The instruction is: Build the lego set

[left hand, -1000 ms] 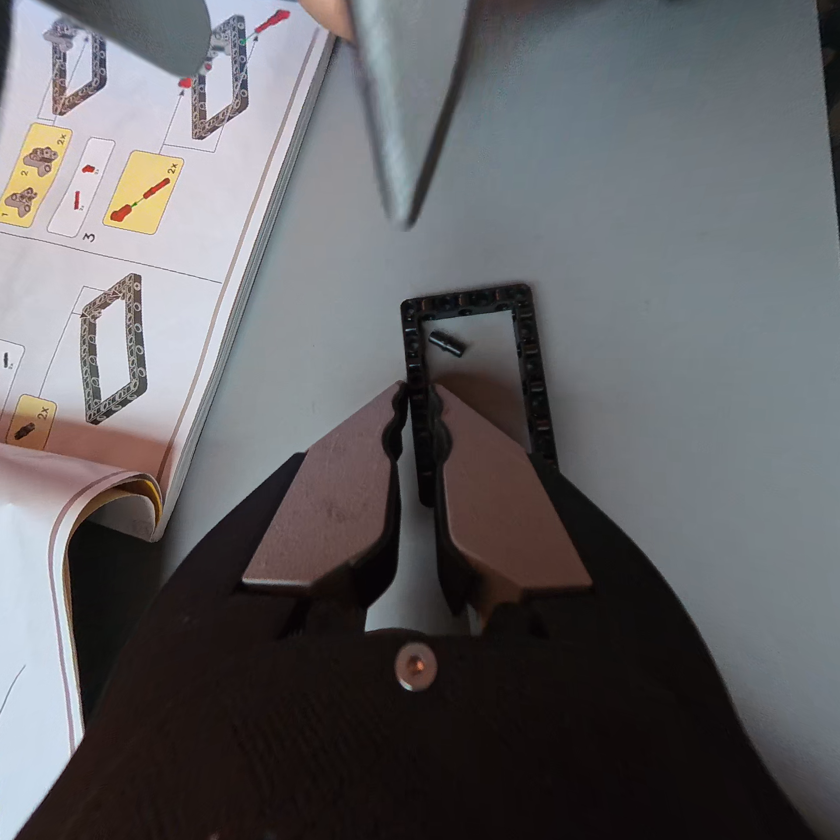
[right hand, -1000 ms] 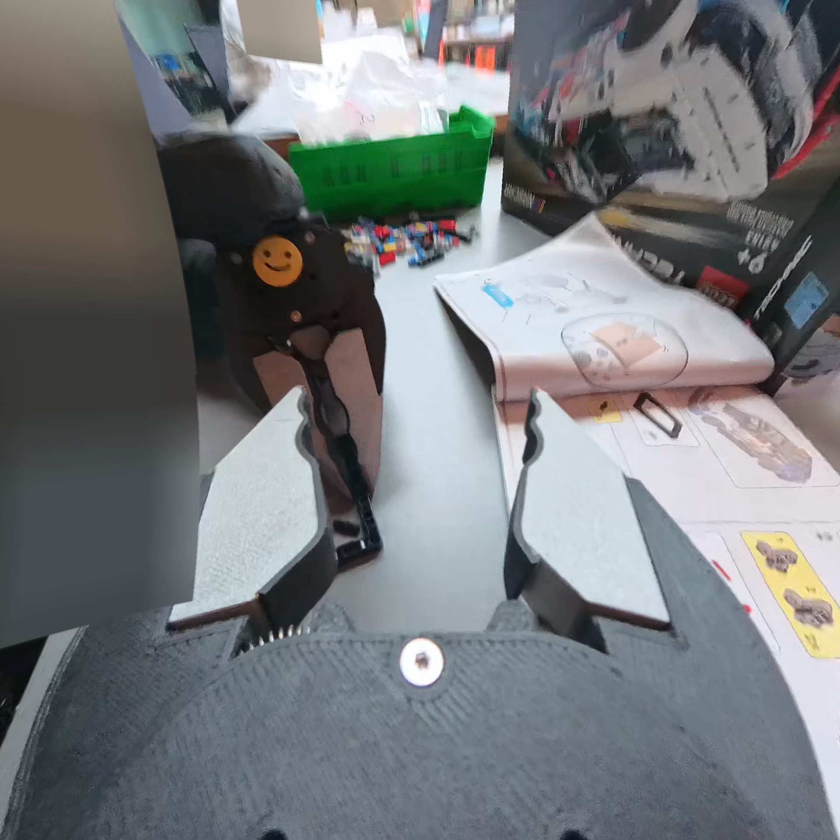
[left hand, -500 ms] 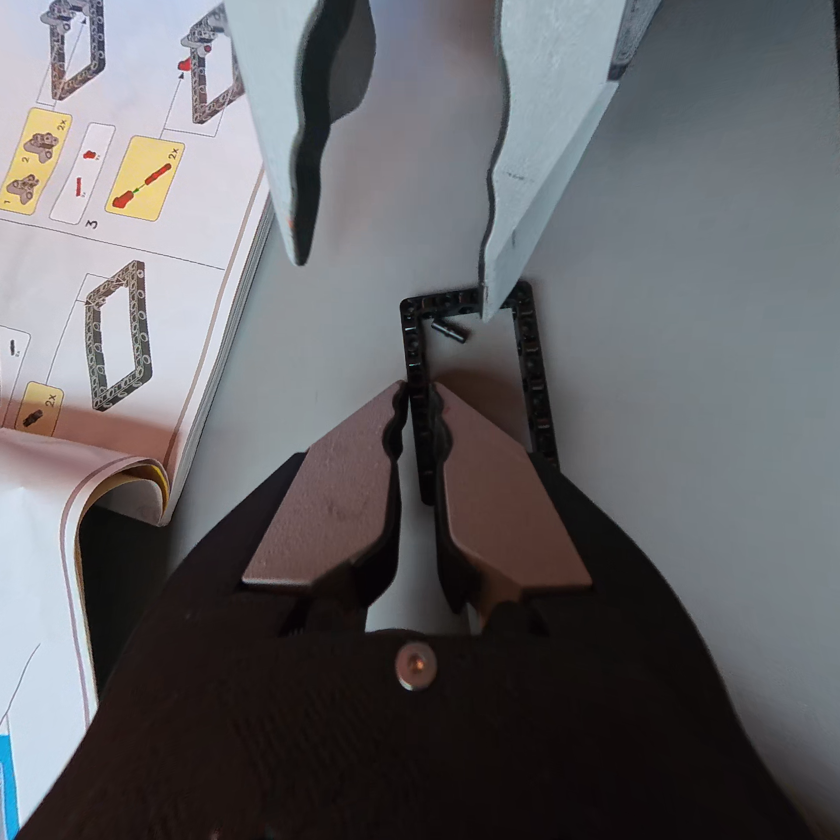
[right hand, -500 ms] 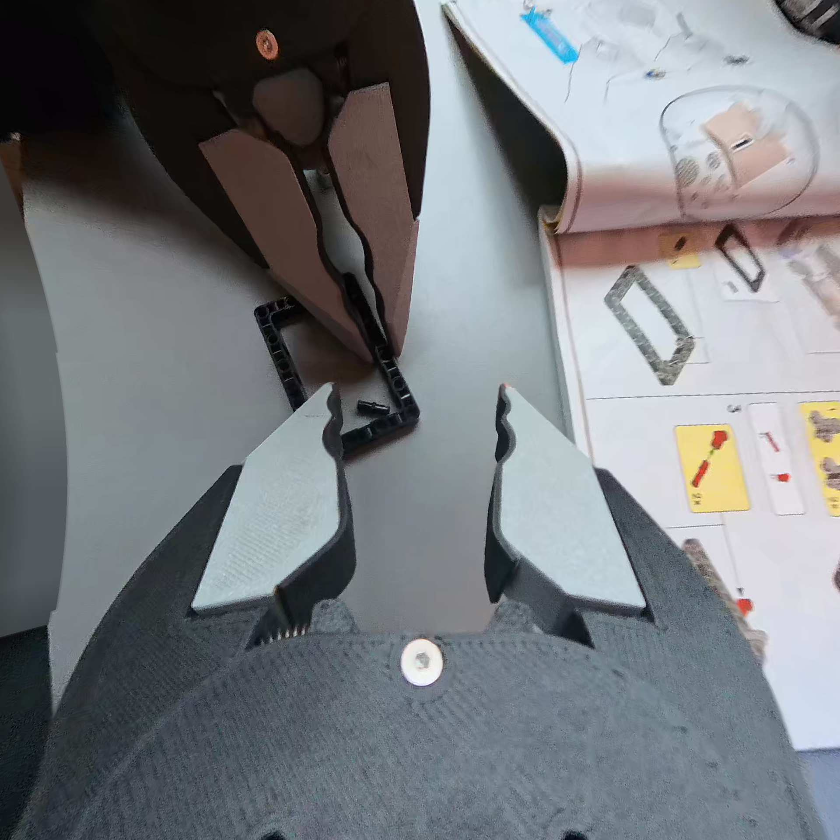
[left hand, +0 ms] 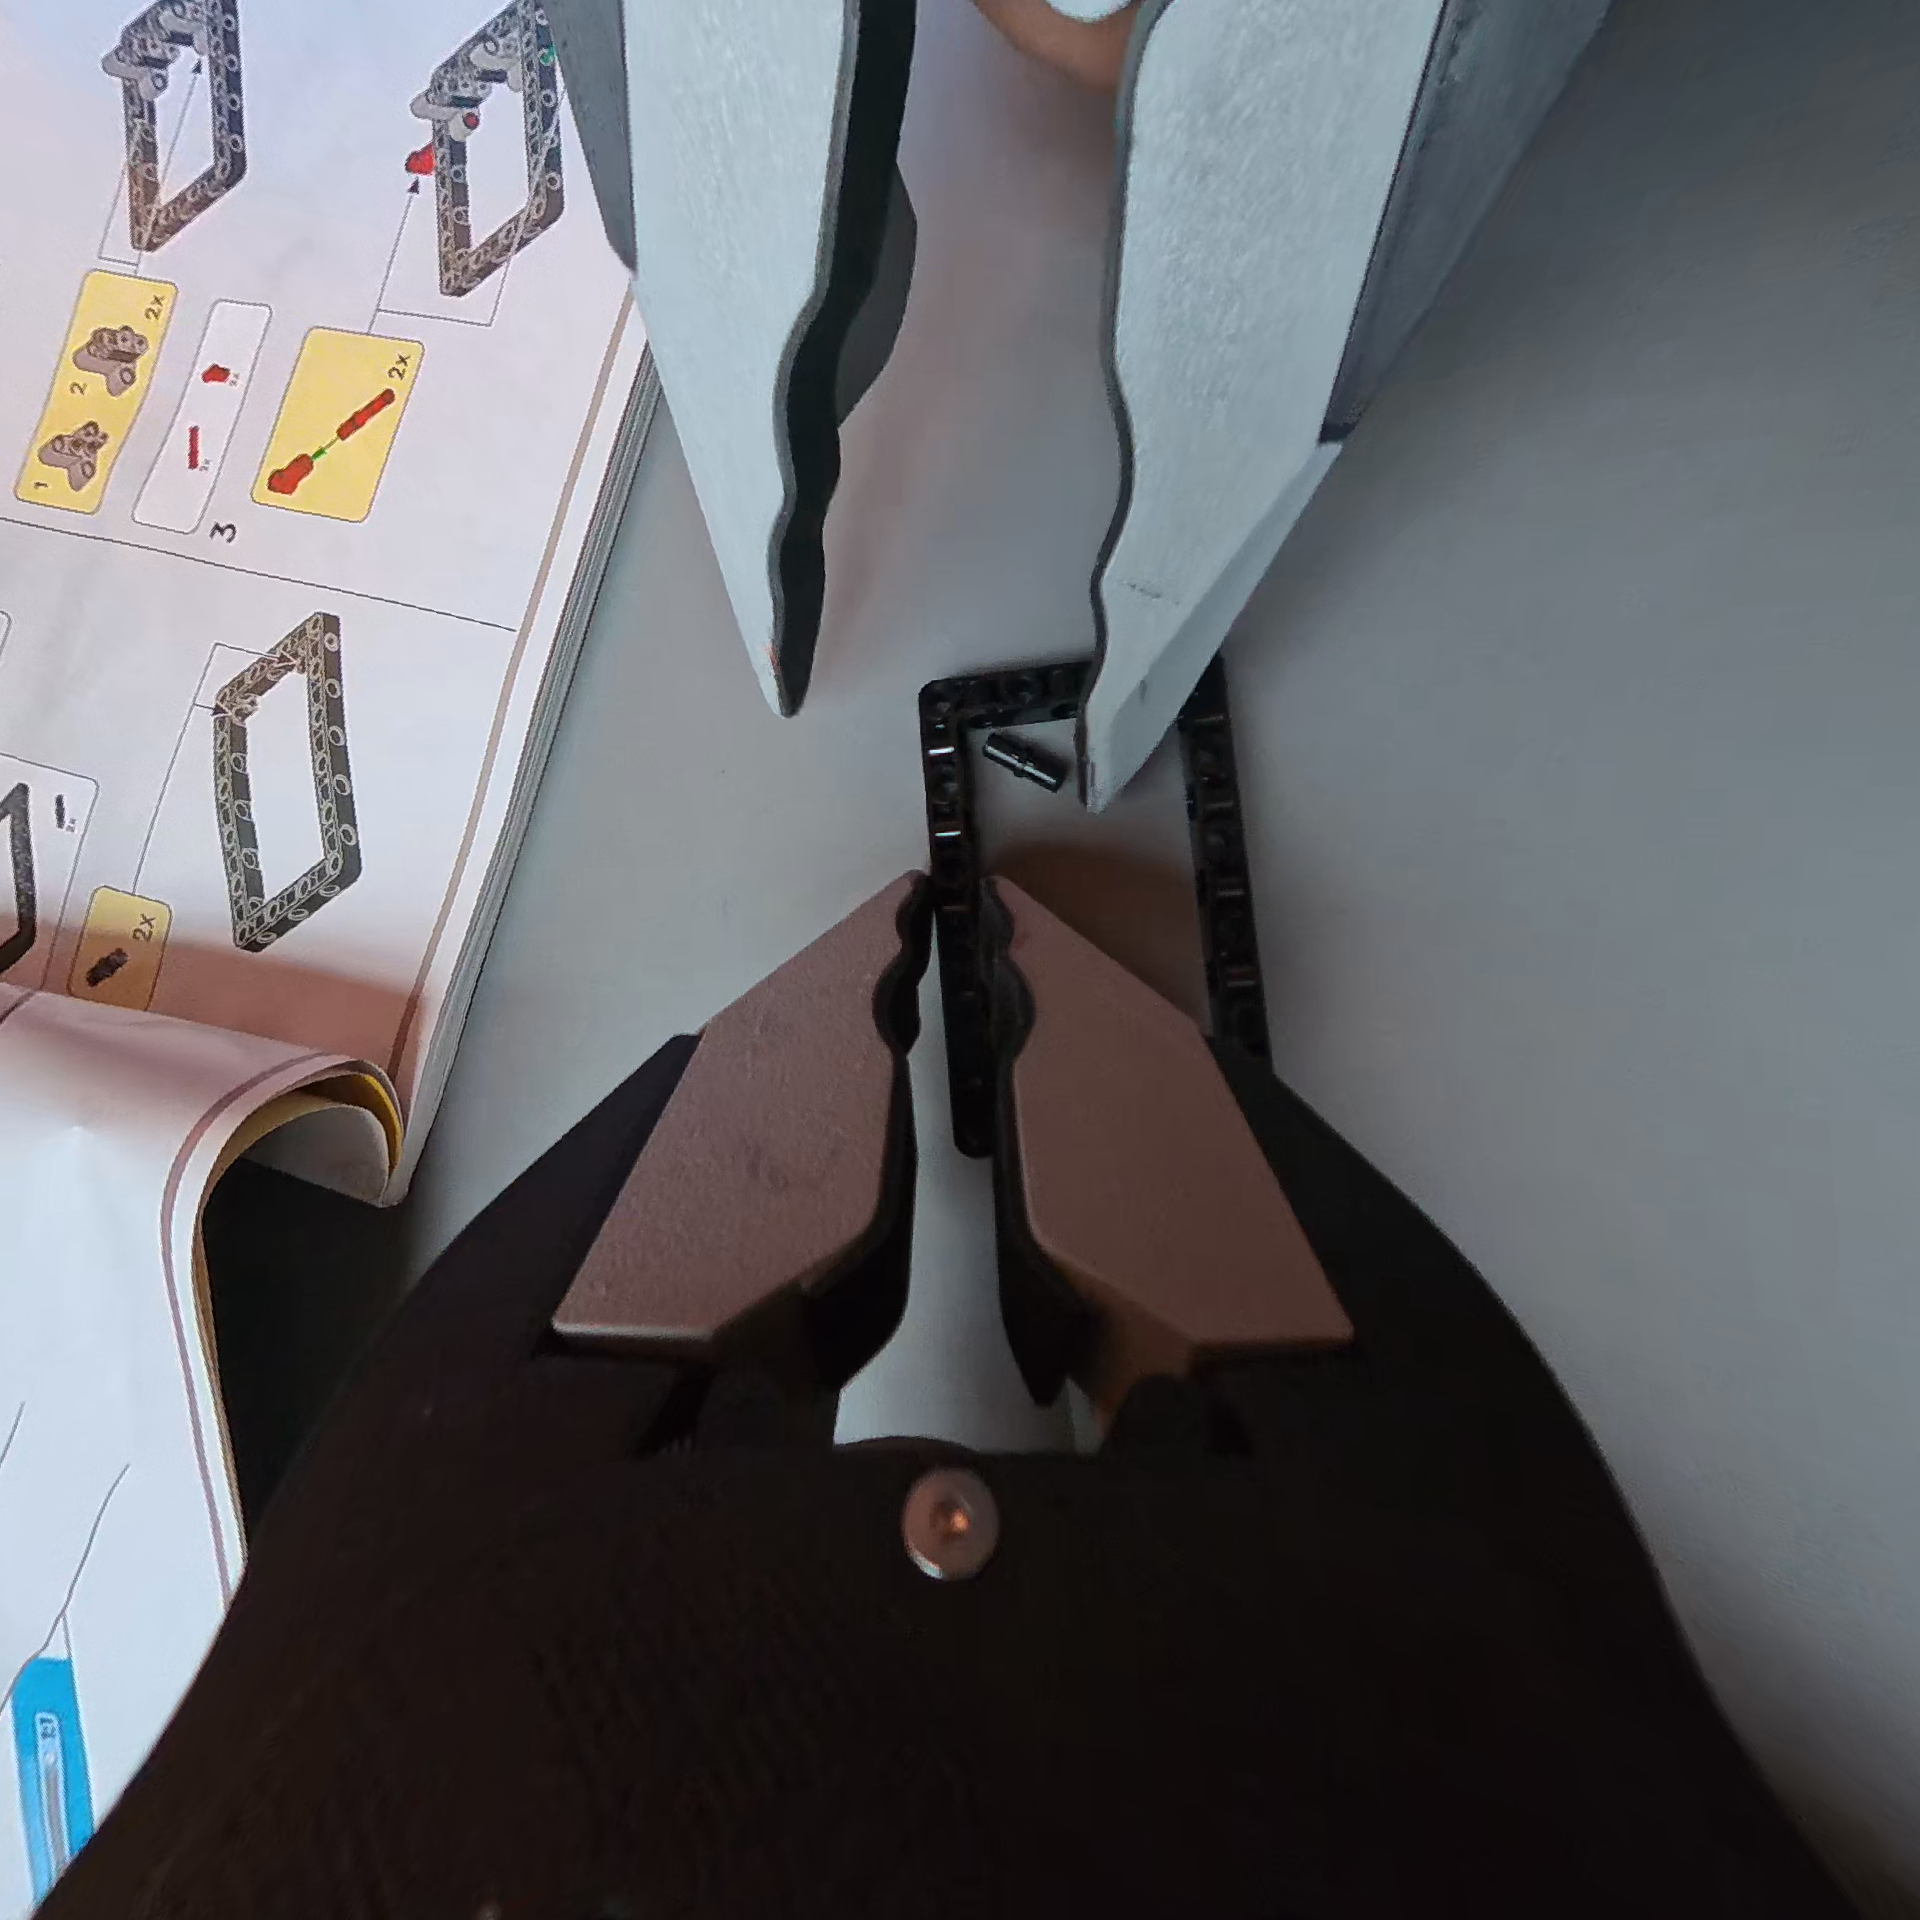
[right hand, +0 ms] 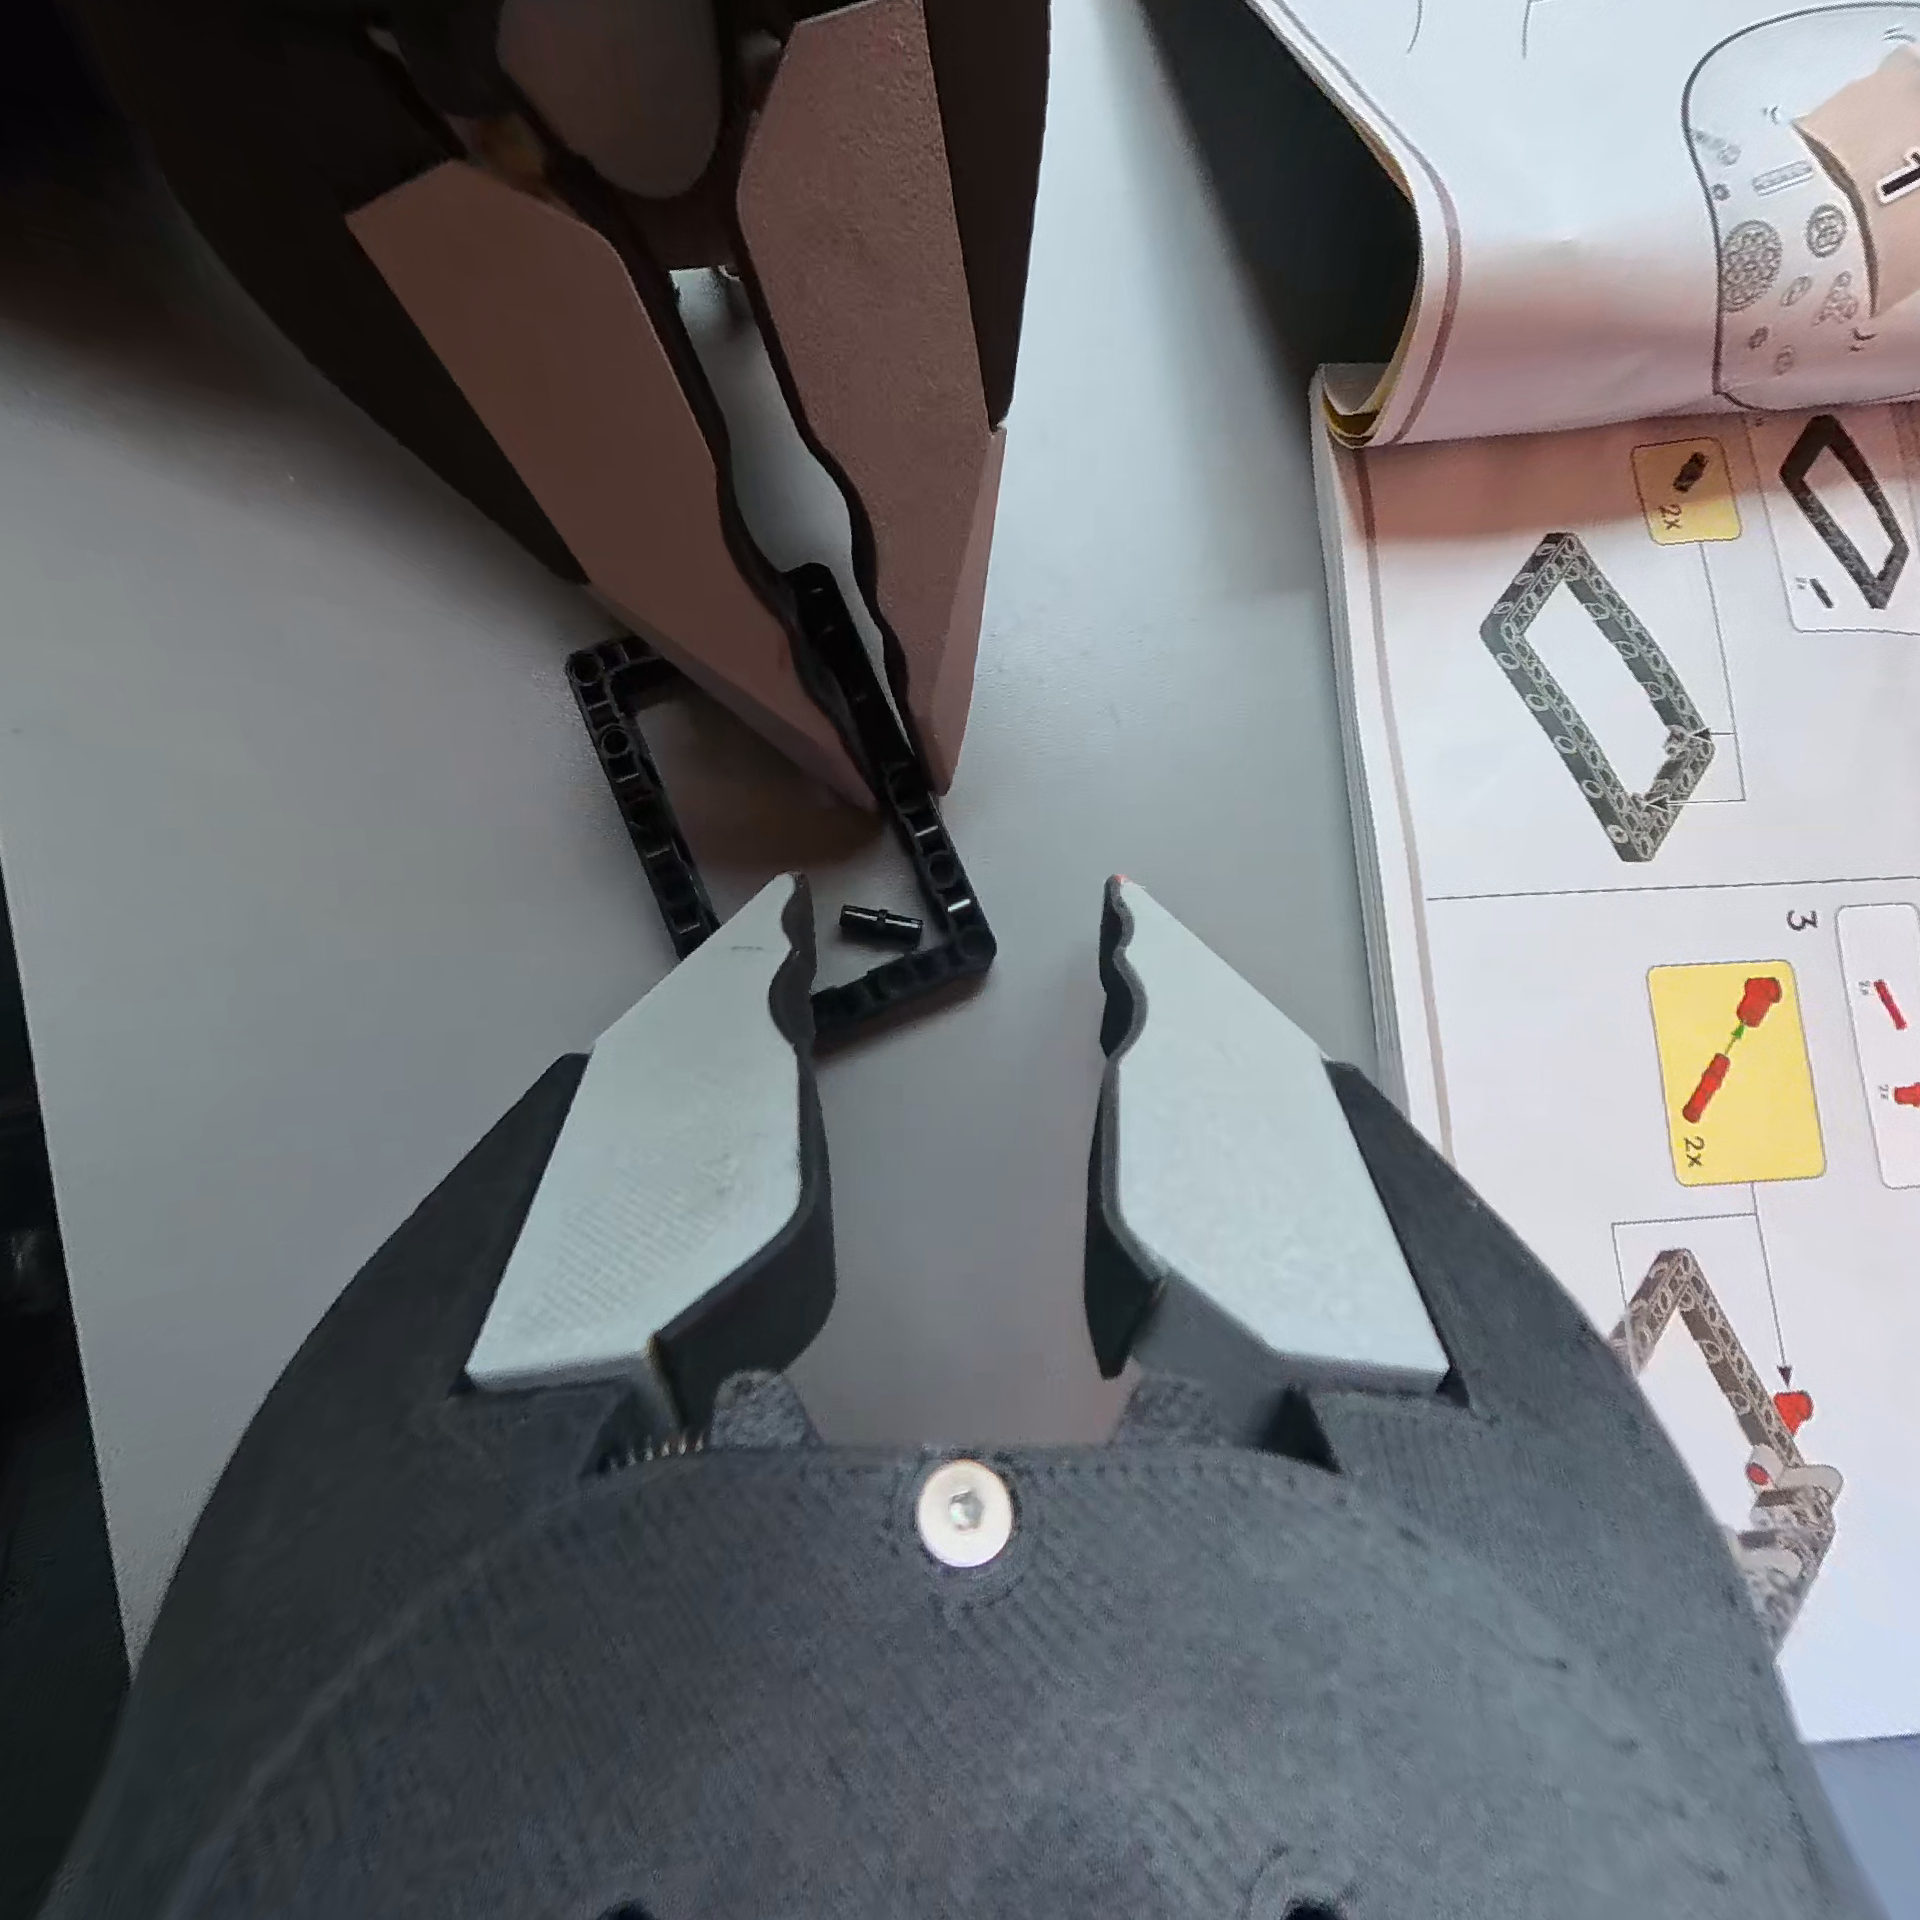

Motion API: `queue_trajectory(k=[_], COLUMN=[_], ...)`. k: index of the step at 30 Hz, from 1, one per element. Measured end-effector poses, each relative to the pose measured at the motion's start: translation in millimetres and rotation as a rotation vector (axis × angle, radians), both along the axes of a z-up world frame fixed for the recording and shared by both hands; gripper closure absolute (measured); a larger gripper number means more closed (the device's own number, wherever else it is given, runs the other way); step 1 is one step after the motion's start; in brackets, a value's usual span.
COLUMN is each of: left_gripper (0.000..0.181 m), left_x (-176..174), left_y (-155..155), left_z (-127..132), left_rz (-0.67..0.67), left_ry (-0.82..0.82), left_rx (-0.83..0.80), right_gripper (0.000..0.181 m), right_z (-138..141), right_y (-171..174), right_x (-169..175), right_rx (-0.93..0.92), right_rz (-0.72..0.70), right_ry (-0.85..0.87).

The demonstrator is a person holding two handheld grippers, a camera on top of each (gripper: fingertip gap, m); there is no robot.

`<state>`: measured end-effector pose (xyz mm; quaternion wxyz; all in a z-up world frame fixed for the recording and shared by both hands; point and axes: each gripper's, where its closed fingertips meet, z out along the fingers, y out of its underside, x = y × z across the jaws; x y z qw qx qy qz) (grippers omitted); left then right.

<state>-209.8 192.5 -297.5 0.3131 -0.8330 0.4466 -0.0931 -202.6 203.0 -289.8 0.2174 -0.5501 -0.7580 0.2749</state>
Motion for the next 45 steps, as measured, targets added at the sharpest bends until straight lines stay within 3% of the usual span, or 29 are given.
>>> queue_trajectory(k=[10, 15, 29, 45], left_gripper=[0.175, 0.175, 0.175, 0.175], left_x=[0, 0, 2, -5], left_y=[0, 0, 1, 1], left_z=[0, 0, 0, 0], left_rz=[0.000, 0.000, 0.004, 0.017], left_ry=[0.001, 0.001, -0.008, 0.022], left_rx=[0.008, 0.007, 0.009, 0.009], right_gripper=[0.138, 0.134, 0.139, 0.140], right_z=[-7, -4, 0, 4], right_y=[9, 2, 19, 18], right_x=[5, 5, 4, 1], right_rx=[0.049, 0.020, 0.241, 0.226], right_rz=[-0.012, 0.008, -0.012, -0.021], right_ry=[-0.035, -0.021, 0.001, 0.032])
